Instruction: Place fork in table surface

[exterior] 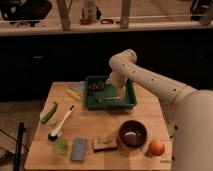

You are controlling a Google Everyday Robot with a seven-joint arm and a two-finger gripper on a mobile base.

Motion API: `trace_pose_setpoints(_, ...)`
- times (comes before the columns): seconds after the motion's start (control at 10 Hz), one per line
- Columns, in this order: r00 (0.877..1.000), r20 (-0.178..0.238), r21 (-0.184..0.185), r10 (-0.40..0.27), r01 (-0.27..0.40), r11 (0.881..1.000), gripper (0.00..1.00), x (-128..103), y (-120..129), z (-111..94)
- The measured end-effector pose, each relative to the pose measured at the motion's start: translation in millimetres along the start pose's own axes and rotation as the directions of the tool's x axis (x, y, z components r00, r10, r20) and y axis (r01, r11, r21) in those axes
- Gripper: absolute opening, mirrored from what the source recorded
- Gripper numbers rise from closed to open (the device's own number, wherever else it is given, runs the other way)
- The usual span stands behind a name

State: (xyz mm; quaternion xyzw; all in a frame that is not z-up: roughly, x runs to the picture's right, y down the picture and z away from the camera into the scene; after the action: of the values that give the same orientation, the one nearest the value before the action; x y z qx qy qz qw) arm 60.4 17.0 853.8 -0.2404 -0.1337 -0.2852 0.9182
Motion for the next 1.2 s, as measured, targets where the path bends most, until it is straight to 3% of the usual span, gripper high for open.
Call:
trace_pose_setpoints(0.3, 0.998, 0.000, -0.023, 0.063, -0.063, 0.998, 0.80, -8.6, -6.9, 18.0)
trace_pose_setpoints(0.8, 0.982, -0.010, -0.060, 0.188, -0.188, 0.980, 0.80, -8.2, -18.7, 52.3)
trace_pose_setpoints(1.2, 0.973, 0.000, -0.095, 0.233, -0.232, 0.968, 0.80, -6.7, -24.8, 76.9)
